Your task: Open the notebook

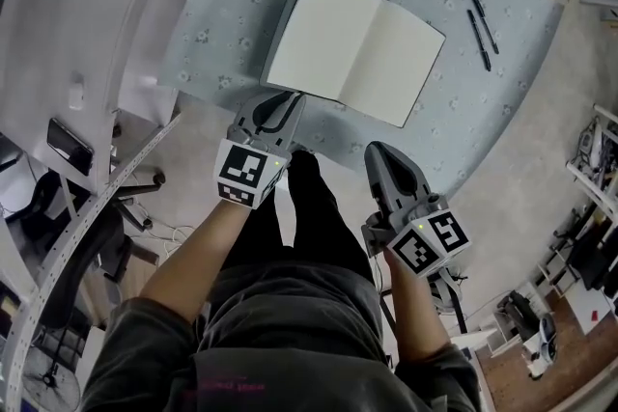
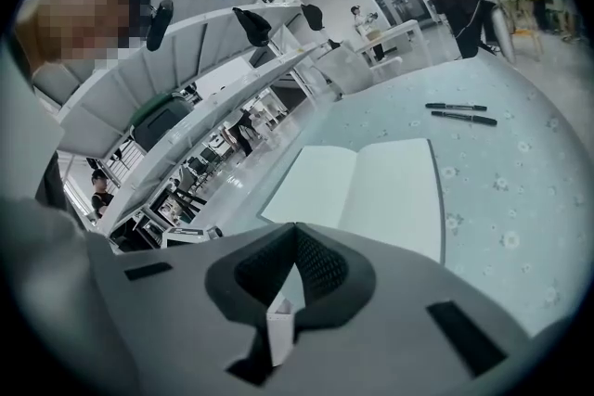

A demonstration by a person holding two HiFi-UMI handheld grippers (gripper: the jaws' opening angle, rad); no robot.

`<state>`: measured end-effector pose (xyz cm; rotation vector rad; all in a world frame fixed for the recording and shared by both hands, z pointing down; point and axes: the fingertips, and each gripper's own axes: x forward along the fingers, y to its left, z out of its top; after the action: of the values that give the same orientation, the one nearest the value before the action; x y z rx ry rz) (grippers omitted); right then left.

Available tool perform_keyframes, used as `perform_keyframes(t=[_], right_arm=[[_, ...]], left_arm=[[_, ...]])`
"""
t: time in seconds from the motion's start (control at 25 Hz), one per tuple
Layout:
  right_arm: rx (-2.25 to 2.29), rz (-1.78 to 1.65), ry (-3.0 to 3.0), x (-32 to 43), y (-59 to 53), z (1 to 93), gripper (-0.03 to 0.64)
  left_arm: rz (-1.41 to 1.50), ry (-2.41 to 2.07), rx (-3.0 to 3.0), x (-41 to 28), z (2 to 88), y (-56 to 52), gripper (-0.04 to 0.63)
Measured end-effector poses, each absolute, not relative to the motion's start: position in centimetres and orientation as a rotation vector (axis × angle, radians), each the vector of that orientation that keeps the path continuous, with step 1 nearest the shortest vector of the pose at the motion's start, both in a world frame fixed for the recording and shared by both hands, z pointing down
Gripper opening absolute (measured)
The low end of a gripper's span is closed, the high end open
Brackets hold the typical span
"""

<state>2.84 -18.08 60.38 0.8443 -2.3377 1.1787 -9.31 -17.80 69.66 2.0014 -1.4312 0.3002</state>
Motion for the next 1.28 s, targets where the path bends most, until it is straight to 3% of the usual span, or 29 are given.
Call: perform_keyframes(t=[0.44,1.28], right_arm=[[0.88,1.2,-2.34,1.9,-18.7,59.4,0.003],[1.013,1.03,-2.46,0.9,-19.6,51.7,0.003]], left_arm=[[-0.036,-1.352,1.518,-13.7,71.5,-15.6,0.025],[0.083,-1.394,1.917,-17.5,57.2,-17.9,0.017]])
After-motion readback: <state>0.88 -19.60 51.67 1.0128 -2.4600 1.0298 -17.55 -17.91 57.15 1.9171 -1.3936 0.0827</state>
